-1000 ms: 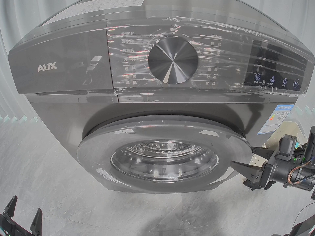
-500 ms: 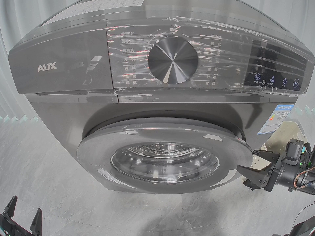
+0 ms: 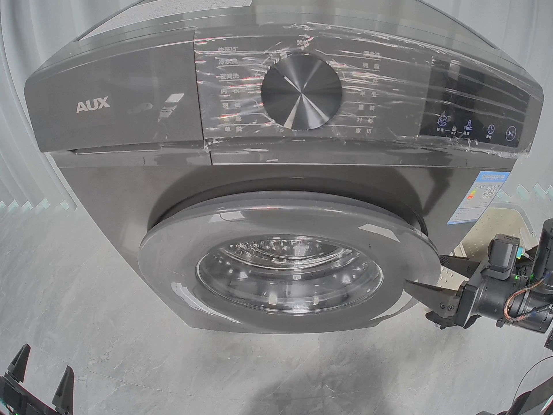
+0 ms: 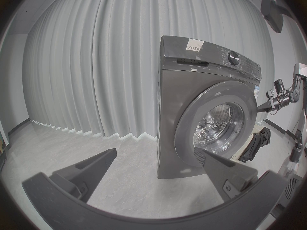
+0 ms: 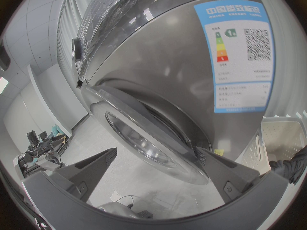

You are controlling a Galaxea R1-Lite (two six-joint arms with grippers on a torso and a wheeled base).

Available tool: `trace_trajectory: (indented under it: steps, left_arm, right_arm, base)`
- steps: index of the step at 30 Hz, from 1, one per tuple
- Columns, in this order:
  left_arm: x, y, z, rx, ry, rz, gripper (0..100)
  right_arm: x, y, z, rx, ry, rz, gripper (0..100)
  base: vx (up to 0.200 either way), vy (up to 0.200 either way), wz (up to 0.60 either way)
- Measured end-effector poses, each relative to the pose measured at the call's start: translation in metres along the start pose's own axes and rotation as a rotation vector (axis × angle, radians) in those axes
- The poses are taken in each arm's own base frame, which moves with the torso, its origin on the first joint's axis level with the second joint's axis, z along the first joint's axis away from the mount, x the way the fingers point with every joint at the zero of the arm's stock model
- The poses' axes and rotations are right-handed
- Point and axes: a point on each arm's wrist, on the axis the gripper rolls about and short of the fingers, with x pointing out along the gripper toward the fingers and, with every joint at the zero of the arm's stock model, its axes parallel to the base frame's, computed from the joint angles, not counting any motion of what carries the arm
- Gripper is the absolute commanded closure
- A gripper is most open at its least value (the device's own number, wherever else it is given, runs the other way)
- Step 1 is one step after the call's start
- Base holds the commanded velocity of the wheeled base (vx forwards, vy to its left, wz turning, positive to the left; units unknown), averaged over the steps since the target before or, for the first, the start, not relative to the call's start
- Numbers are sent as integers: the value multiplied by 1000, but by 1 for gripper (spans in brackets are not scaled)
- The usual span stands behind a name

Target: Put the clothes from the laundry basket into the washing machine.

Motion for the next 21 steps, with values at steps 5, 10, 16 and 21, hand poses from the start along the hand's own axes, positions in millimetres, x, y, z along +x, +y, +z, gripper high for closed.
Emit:
trace_trajectory:
  steps: [5,10,16,21]
  left_arm:
    - [0,0,0,0,0,0,0]
    - [0,0,0,1,0,0,0]
    - [0,0,0,0,0,-1,0]
    - [0,0,0,1,0,-1,0]
  right_arm:
    - [-1,0,-13,5,54,10,0]
    - [-8,1,-13,2,40,16,0]
    - [-8,1,-12,1,35,20,0]
    - [-4,1,-15,6,58,23,0]
  base:
    - [0,0,0]
    - [0,0,0]
    - [-133,0,0]
    - [-80,0,0]
